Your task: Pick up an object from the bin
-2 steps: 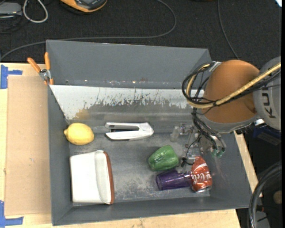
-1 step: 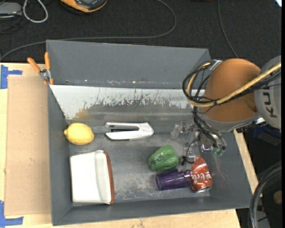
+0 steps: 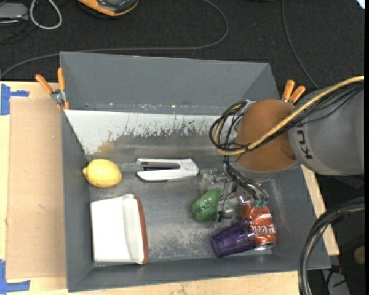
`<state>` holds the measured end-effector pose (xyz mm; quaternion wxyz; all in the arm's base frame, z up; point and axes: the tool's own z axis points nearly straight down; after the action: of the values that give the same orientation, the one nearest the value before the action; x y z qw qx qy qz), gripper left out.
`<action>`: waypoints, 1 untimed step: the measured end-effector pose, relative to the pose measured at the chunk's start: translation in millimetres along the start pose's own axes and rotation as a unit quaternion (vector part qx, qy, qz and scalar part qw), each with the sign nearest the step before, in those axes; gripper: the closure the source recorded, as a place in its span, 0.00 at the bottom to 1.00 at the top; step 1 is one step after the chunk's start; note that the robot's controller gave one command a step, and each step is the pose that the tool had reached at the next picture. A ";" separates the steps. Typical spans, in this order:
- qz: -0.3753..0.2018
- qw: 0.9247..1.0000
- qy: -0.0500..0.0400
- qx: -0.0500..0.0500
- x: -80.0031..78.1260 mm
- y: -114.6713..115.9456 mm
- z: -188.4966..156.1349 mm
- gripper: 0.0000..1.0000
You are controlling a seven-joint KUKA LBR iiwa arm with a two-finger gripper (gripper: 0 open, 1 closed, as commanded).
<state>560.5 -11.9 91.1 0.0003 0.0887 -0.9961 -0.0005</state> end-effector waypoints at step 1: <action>-0.020 1.000 -0.002 0.001 12.0 7.5 -53.5 0.00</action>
Offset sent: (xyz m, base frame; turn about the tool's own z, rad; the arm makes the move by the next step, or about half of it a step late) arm 0.0008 0.0009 -0.0212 -0.0258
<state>547.4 -6.7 144.6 -0.0020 0.1087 -0.9941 -0.0001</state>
